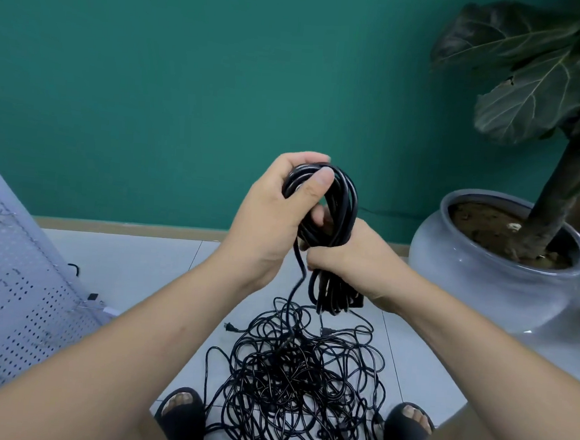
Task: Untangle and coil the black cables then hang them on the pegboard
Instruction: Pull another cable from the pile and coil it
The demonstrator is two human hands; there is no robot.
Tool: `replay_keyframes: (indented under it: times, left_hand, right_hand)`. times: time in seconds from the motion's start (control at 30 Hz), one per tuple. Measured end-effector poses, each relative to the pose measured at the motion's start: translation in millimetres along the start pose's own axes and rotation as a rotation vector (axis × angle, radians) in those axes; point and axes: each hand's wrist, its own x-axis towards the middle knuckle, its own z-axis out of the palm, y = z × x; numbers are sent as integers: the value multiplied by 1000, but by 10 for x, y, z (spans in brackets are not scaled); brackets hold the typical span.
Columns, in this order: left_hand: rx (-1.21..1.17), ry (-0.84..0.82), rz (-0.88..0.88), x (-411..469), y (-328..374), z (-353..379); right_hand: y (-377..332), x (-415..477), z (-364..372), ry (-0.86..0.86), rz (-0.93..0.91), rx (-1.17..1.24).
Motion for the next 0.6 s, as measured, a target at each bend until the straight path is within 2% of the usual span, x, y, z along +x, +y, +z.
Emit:
replay_keyframes:
  times: [0.17,0.3,0.53,0.6]
  left_hand:
    - [-251,-23,-137,-1,102,17]
    - [-283,-24,-120,63,106,-11]
    - [-111,-46,-88,134,5,-47]
    - [-113,-102,-137,150,-52,-74]
  right_hand:
    - [23,23,92,-121,78,108]
    - [0,-36,120,-272,125,307]
    - [-4,-15,81,-89,129,215]
    - [14,-4,32,-38,124,206]
